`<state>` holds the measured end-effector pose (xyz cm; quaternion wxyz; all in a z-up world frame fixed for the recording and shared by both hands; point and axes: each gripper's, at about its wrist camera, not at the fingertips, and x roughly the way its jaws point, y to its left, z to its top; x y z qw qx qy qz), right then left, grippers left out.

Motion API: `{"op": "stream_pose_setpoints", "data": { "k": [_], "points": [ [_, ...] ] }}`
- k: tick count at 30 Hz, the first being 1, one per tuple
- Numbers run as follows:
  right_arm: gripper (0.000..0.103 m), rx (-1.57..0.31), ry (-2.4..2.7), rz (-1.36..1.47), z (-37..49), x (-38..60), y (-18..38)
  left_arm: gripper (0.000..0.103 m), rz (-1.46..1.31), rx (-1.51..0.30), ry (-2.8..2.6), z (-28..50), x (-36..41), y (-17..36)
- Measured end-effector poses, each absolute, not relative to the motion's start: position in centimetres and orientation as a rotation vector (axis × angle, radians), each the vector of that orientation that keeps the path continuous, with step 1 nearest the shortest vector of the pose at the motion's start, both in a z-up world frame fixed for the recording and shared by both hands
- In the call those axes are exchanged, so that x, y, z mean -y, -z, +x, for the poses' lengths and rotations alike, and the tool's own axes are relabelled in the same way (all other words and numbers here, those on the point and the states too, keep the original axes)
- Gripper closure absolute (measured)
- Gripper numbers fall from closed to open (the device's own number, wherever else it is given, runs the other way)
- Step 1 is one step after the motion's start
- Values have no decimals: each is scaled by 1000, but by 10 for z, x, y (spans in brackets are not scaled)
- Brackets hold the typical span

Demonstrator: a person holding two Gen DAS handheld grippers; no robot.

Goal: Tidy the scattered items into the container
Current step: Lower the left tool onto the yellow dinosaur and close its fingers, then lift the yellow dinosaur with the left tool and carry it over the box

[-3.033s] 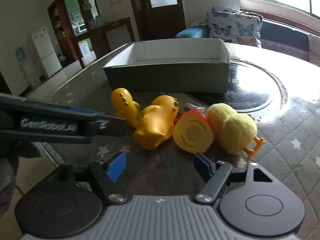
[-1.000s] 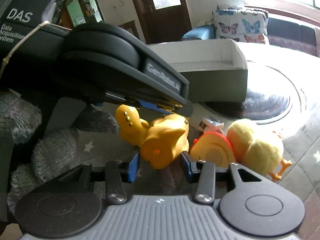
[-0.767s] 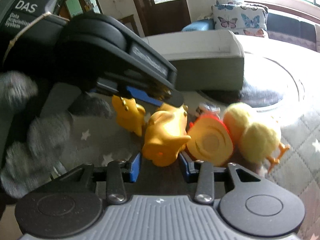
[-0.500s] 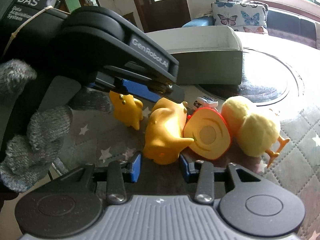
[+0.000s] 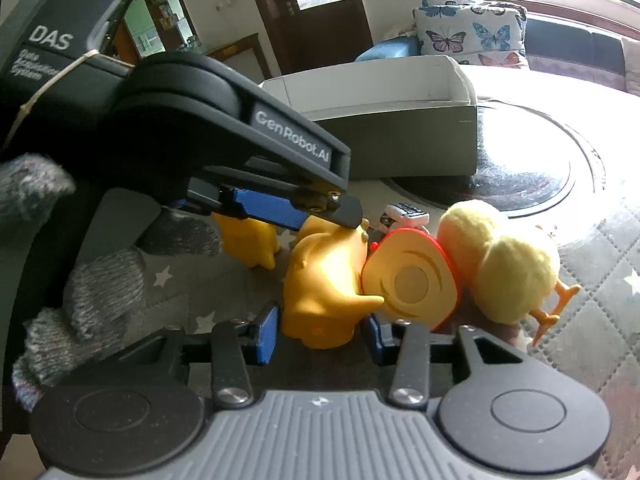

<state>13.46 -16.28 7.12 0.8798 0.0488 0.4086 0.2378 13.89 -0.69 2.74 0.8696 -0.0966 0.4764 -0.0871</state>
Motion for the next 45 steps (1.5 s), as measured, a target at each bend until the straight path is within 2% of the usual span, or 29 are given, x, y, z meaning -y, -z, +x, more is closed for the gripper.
{"op": "stream_pose_setpoints", "data": {
  "k": [8, 21, 25, 32, 37, 45],
  "points": [
    [60, -845, -510, 149, 134, 172, -73, 60, -220, -1012, 169, 137, 6, -26],
    [63, -864, -512, 72, 124, 174, -67, 60, -292, -1029, 148, 105, 1, -28],
    [64, -857, -512, 51, 122, 171, -67, 58, -323, -1034, 126, 107, 1, -25],
    [63, -850, -513, 58, 117, 163, -52, 49, -284, -1058, 118, 113, 10, -17],
    [64, -848, -518, 58, 97, 160, -54, 50, -330, -1089, 117, 115, 8, -11],
    [63, -780, -524, 55, 56, 159, -83, 50, -298, -1010, 138, 111, 12, -44]
  ]
}}
